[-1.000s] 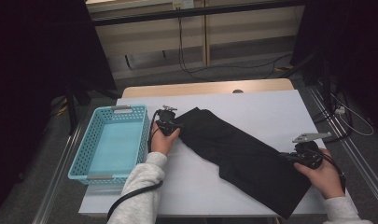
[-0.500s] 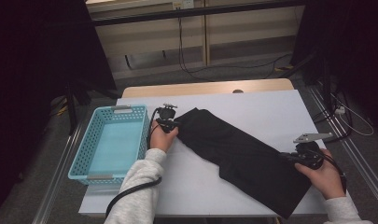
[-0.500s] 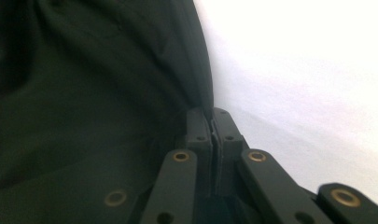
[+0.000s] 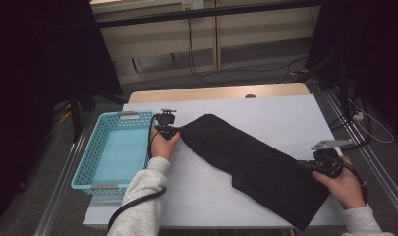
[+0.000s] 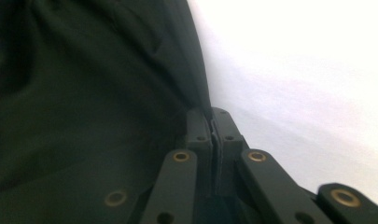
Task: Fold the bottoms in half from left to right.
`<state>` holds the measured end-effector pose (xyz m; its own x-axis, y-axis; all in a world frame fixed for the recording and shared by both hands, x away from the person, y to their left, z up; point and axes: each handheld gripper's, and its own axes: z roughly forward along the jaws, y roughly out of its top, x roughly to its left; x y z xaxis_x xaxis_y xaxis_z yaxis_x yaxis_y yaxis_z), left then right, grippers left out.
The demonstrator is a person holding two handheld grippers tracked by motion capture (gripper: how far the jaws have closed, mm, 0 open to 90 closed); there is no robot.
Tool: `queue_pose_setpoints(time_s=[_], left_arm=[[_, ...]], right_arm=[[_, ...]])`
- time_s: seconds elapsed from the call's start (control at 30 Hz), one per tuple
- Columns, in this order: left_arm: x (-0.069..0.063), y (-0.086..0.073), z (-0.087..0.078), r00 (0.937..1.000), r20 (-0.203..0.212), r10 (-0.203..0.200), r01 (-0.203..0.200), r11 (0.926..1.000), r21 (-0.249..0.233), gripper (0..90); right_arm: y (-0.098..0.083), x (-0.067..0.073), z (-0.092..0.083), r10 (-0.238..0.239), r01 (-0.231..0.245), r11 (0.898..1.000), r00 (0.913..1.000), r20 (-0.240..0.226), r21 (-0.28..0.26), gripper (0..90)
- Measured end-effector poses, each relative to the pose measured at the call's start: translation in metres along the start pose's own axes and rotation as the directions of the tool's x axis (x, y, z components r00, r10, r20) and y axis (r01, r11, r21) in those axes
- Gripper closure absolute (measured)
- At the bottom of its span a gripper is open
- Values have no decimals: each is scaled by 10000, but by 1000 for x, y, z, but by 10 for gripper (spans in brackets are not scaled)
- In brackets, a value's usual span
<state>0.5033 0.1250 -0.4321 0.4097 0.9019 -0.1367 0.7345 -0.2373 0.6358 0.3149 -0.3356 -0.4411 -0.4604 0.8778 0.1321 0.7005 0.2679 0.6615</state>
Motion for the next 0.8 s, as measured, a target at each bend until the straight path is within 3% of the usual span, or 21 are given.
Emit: queue_pose_setpoints(time_s=[0.17,0.27,0.3,0.4,0.47,0.6,0.7,0.8], left_arm=[[2,-1,-1,9998,-33,-216,216,9998,8,791],[0,-2,1,9991,-248,-340,340,9994,30,584],[0,-2,1,9986,-277,-444,444,9990,-16,458],[0,-3,4,9980,-460,-427,419,9990,-180,347],[0,-4,8,9981,-592,-164,151,9996,-230,258],[2,-6,16,9989,-424,-205,206,9998,20,261],[-1,-7,18,9981,-616,-16,16,10000,7,283],[-1,-6,17,9989,-411,-240,242,9997,40,341]], right_arm=[[-2,-4,-1,121,-121,9999,9999,26,-54,879],[-2,-4,0,17,-16,10000,10000,47,-31,879],[-2,-3,0,-9,9,10000,10000,69,-6,878],[-1,-3,0,-27,27,10000,10000,85,4,878],[-2,-3,0,-4,4,10000,10000,60,3,878],[-2,-3,1,-3,3,10000,10000,47,10,878],[-3,-3,2,-37,37,10000,10000,-1,13,878],[-3,-2,2,-28,28,10000,10000,-4,19,879]])
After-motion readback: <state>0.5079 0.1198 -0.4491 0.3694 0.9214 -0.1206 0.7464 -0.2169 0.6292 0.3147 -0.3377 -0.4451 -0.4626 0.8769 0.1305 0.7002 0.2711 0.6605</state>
